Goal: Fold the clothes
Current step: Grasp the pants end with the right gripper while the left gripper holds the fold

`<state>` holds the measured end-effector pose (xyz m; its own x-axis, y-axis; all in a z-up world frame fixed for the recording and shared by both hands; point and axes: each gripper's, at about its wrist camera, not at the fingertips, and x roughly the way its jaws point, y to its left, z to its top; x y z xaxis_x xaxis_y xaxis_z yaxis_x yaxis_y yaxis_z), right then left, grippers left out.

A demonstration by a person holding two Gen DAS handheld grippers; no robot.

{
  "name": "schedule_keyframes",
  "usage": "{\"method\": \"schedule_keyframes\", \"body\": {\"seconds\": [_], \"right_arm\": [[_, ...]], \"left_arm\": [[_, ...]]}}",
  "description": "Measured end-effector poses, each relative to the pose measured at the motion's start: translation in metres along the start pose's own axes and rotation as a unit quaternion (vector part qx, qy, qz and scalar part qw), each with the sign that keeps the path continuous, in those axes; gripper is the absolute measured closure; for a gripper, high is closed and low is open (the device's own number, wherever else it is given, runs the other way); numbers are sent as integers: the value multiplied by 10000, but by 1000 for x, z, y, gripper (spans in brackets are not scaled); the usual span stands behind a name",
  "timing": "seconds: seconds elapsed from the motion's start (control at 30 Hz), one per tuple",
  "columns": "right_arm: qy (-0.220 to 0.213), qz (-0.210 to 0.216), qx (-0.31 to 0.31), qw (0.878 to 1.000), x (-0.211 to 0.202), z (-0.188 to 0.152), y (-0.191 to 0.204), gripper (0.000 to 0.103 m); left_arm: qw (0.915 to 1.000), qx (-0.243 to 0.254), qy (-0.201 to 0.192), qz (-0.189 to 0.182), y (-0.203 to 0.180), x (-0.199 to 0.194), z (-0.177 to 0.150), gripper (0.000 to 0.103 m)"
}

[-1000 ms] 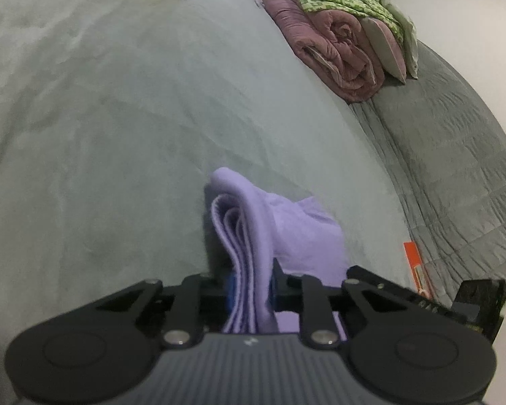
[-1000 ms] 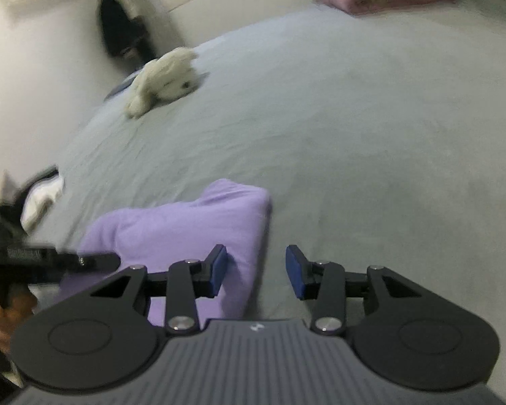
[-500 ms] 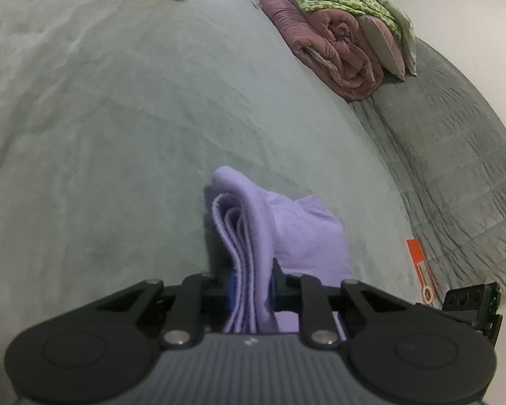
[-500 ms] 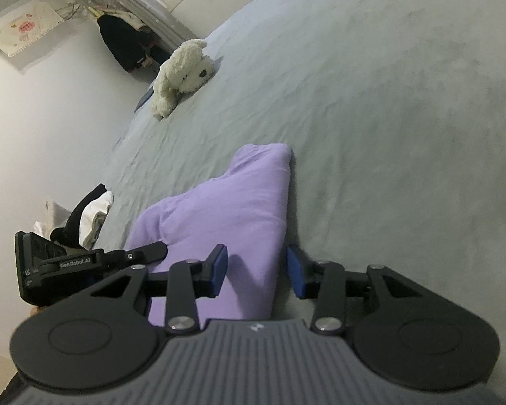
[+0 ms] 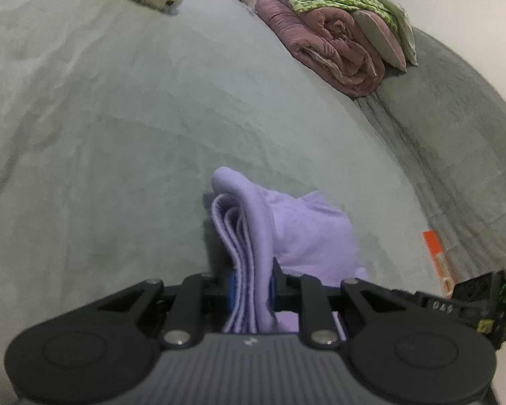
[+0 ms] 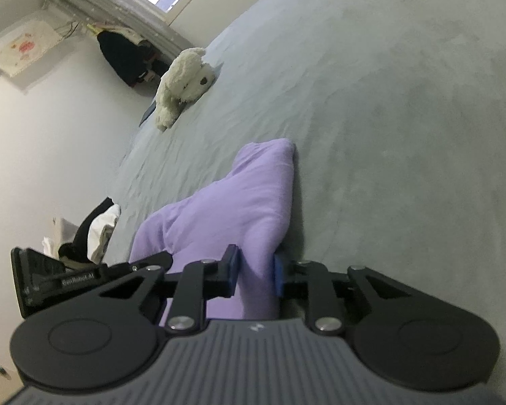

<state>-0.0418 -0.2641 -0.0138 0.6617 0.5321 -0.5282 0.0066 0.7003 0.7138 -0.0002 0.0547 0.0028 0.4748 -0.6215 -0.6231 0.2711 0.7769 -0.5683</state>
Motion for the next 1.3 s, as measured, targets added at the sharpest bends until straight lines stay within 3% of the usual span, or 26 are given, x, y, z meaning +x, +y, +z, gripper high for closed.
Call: {"method": "schedule_keyframes", "body": {"seconds": [0.3,0.5,0.73,1.3], "right_arm": [[-28,94,148,9998,1,1,-4,81],[-215,-85,-229,9995,4,-6,7,82],[-305,-120,-137,9994,7,-8,6,83],[-551,-260,-189,9980,12,-14,15,83]], "left_arm": [[9981,313,-150,510,-19,-1,-6,85],[9957,450,-226,783,-31,-1,-10,85],[9929,534,-211,1043,-41,1,-11,84],[9786,1113,-339,1696,-69,6,-20,83]]}}
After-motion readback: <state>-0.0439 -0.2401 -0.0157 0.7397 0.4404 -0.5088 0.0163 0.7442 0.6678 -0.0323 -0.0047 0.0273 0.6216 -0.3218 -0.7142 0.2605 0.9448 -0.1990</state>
